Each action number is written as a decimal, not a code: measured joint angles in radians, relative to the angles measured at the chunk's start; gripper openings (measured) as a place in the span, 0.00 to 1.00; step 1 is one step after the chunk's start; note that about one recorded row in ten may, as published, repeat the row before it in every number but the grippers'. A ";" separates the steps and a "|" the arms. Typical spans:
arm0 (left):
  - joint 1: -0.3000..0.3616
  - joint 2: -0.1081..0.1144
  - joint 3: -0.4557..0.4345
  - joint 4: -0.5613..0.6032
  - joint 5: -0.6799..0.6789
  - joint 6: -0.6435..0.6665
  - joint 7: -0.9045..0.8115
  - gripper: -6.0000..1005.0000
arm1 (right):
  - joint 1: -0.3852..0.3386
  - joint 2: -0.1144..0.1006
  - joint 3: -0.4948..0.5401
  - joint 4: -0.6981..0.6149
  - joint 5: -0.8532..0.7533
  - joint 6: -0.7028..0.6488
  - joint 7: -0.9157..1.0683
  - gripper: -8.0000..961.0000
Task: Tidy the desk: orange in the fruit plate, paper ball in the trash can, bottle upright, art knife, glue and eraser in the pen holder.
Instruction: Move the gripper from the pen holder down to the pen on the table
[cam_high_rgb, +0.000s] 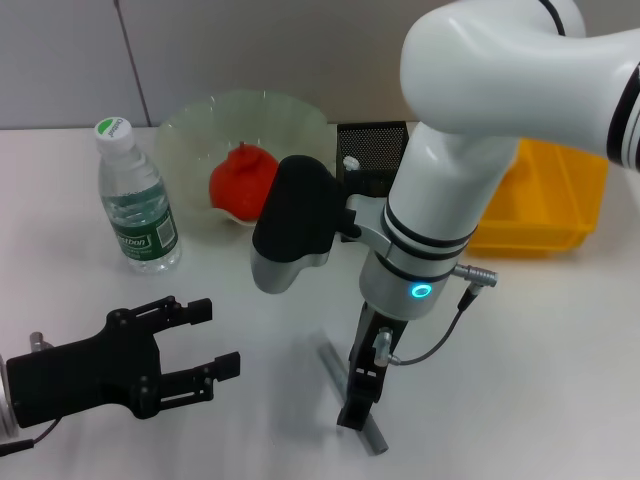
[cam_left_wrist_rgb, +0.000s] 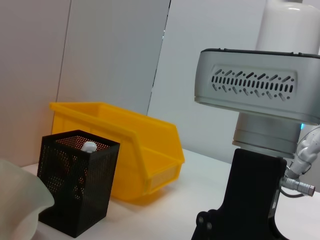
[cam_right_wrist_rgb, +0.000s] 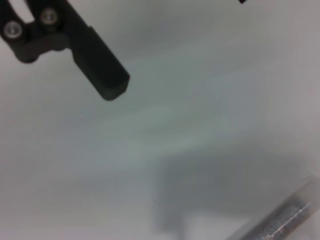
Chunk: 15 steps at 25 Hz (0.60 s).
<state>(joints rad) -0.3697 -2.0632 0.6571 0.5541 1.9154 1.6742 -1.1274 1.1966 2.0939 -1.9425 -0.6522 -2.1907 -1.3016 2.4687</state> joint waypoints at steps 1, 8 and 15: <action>0.000 0.000 0.000 0.000 0.000 0.000 0.000 0.79 | 0.000 0.000 -0.005 0.001 0.005 0.003 0.001 0.85; -0.001 0.001 -0.001 -0.009 0.000 -0.001 0.000 0.79 | -0.001 0.000 -0.017 0.003 0.026 0.008 0.002 0.85; -0.002 0.002 -0.001 -0.010 0.000 -0.002 0.000 0.79 | -0.001 0.000 -0.018 0.020 0.028 0.014 0.002 0.85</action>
<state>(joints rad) -0.3713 -2.0616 0.6566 0.5445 1.9156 1.6723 -1.1275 1.1955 2.0939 -1.9604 -0.6321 -2.1627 -1.2876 2.4712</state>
